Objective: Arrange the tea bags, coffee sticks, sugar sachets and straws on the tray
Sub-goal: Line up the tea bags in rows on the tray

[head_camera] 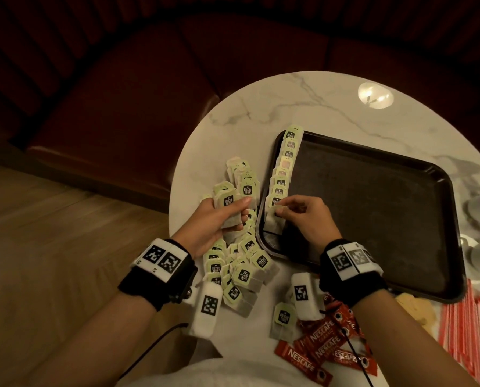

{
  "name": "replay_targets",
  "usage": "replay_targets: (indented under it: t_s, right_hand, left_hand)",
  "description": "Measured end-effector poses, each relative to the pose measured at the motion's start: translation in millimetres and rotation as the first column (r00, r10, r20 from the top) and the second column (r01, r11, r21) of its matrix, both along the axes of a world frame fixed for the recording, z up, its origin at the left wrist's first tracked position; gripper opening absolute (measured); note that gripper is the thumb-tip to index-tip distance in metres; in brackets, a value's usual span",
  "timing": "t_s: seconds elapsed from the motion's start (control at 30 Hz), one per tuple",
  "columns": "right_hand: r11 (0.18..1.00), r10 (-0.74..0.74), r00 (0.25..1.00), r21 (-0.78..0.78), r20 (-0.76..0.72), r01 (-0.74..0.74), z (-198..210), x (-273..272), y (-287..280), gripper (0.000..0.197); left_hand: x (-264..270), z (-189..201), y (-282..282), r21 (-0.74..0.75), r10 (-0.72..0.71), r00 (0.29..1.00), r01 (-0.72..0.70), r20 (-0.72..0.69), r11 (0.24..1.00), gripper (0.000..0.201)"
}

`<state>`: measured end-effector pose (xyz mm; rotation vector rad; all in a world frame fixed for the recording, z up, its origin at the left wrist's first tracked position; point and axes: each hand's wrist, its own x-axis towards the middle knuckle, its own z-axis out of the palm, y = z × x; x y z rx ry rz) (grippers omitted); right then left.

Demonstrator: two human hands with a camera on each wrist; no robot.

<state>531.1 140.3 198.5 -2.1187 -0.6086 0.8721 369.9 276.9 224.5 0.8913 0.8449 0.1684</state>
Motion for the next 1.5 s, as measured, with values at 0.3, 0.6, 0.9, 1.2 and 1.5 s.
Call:
replay_targets:
  t_s: [0.3, 0.6, 0.9, 1.2, 1.5]
  right_hand:
    - [0.995, -0.086, 0.996, 0.058, -0.017, 0.087, -4.0, -2.3, -0.1, 0.017]
    - [0.976, -0.136, 0.991, 0.174, -0.004, 0.134, 32.7, -5.7, -9.3, 0.006]
    - [0.945, 0.195, 0.981, 0.264, 0.012, -0.191, 86.0, -30.3, 8.8, 0.017]
    - [0.940, 0.170, 0.982, 0.285, 0.087, -0.188, 85.1, -34.9, 13.6, 0.007]
    - [0.912, 0.110, 0.988, 0.405, -0.105, -0.058, 97.7, -17.9, 0.2, 0.008]
  left_hand:
    - [-1.2, -0.1, 0.3, -0.008, -0.011, 1.000, 0.011, 0.006, 1.000, 0.030]
    - [-0.2, 10.2, -2.9, -0.008, -0.053, 0.996, 0.053, 0.073, 0.999, 0.033]
    - [6.9, 16.2, -9.5, 0.149, -0.114, 0.990, 0.101, 0.079, 0.984, 0.022]
    - [6.2, 18.7, -8.9, 0.218, -0.142, 0.987, 0.123, 0.073, 0.968, 0.037]
    - [0.8, 24.3, -0.9, 0.102, -0.103, 0.971, 0.082, 0.216, 0.991, 0.026]
